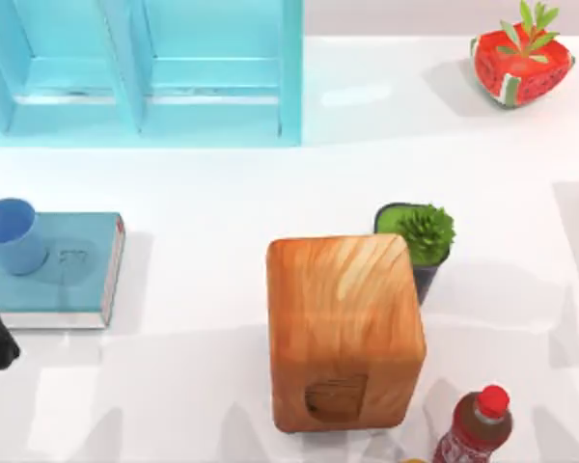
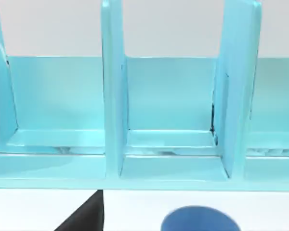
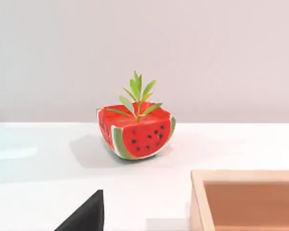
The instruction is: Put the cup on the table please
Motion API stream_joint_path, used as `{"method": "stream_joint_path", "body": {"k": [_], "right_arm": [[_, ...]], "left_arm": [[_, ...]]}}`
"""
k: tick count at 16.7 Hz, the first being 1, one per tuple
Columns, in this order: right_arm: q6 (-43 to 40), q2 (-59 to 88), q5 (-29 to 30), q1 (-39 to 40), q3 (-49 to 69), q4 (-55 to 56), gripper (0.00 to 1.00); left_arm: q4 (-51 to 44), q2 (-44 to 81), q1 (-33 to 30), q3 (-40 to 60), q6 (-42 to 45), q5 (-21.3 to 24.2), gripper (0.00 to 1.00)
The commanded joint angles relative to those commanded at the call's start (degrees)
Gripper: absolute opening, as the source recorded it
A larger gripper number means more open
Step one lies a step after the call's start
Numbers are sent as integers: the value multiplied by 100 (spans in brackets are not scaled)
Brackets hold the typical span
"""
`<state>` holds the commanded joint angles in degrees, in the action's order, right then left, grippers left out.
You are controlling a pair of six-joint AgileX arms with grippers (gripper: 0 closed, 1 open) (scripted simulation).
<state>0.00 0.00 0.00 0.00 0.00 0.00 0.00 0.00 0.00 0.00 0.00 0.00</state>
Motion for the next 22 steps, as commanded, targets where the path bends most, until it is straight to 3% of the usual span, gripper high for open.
{"method": "stream_joint_path", "body": {"k": [4, 8, 22], "right_arm": [[0, 0, 0, 0, 0, 0, 100], [0, 0, 0, 0, 0, 0, 100], [0, 0, 0, 0, 0, 0, 100]], "left_arm": [[-164, 173, -34, 174, -7, 15, 100], [-1099, 1244, -169, 1255, -56, 56, 100], [-6602, 8909, -619, 8391, -386, 210, 100]]}}
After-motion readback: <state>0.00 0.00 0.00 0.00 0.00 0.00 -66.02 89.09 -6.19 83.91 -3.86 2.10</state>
